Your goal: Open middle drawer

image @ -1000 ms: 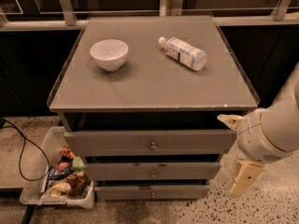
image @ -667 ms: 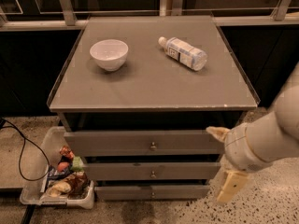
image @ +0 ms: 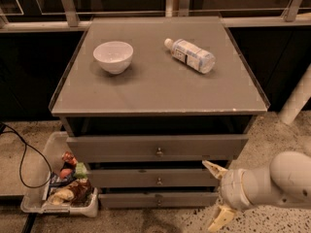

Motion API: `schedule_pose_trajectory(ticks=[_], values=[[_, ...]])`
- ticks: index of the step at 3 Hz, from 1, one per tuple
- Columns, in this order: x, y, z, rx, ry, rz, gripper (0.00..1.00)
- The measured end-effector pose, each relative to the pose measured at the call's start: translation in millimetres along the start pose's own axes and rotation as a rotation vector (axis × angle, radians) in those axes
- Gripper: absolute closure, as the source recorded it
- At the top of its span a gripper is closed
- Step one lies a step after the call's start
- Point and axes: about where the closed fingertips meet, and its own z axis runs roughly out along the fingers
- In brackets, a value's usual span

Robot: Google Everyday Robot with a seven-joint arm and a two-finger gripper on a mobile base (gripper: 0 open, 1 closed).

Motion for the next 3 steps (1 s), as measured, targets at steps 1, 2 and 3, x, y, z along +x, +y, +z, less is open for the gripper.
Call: schedule_pose_trajectory(ticks=[1, 2, 3], values=[[35.5, 5.3, 38.9, 0.047, -0.001, 0.010, 0.00], [35.5, 5.3, 39.0, 0.047, -0.001, 0.010, 0.00], [40.0, 3.3, 56.9, 0.074, 0.021, 0.005, 0.00]])
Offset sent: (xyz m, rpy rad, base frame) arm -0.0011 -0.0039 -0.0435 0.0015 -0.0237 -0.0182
